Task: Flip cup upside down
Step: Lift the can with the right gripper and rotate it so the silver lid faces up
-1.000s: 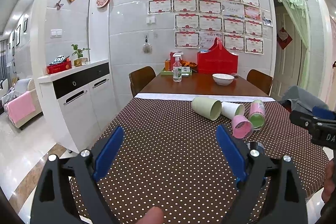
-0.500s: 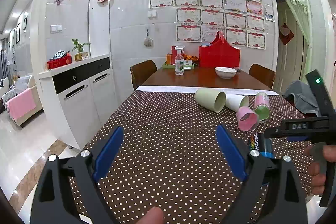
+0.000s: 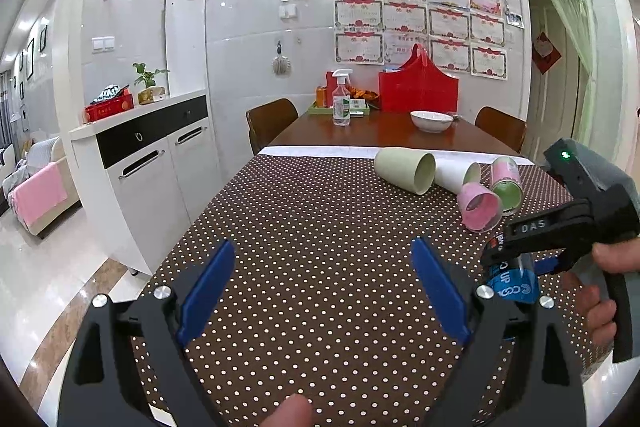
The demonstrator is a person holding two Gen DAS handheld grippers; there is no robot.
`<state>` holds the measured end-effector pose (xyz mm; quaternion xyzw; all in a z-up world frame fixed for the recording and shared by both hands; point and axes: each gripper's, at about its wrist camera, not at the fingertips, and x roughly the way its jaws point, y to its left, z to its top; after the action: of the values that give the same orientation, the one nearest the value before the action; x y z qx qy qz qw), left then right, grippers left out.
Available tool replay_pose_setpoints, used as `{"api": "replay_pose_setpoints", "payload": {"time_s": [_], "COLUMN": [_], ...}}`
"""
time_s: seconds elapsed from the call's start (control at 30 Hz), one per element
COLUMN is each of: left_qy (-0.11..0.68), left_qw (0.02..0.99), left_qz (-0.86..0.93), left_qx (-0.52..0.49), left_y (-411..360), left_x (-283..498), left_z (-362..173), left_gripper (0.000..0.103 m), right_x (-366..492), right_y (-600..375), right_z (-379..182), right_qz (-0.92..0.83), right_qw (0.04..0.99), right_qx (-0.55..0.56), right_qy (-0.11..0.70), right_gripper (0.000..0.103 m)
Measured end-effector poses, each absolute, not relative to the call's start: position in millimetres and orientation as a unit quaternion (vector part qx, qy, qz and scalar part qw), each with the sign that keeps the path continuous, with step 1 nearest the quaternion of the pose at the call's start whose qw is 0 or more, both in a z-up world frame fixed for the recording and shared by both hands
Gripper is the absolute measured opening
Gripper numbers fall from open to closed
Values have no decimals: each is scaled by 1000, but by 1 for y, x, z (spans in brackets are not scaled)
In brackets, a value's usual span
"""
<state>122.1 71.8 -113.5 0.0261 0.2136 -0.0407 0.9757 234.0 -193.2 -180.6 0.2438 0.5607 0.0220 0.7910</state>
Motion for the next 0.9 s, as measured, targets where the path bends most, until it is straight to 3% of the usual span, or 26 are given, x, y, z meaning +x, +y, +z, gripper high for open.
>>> {"api": "replay_pose_setpoints", "payload": {"time_s": [0.23, 0.53, 0.9], "left_qy": [216, 210, 209], "left_qw": [975, 976, 977], "left_qz": [-40, -37, -33], "left_qx": [28, 29, 37], "left_y": [70, 66, 60], "left_x": [120, 119, 115], "left_z": [-115, -110, -108], "left_gripper": [88, 88, 88], "right_x": [242, 206, 180], "right_y": [-196, -221, -194], "right_z": [-178, -153, -128], "right_qz": [43, 59, 1], "right_qw": [788, 852, 946], "right_qx": [256, 274, 98], "right_qy": [558, 442, 308], "right_gripper": [72, 70, 69]}}
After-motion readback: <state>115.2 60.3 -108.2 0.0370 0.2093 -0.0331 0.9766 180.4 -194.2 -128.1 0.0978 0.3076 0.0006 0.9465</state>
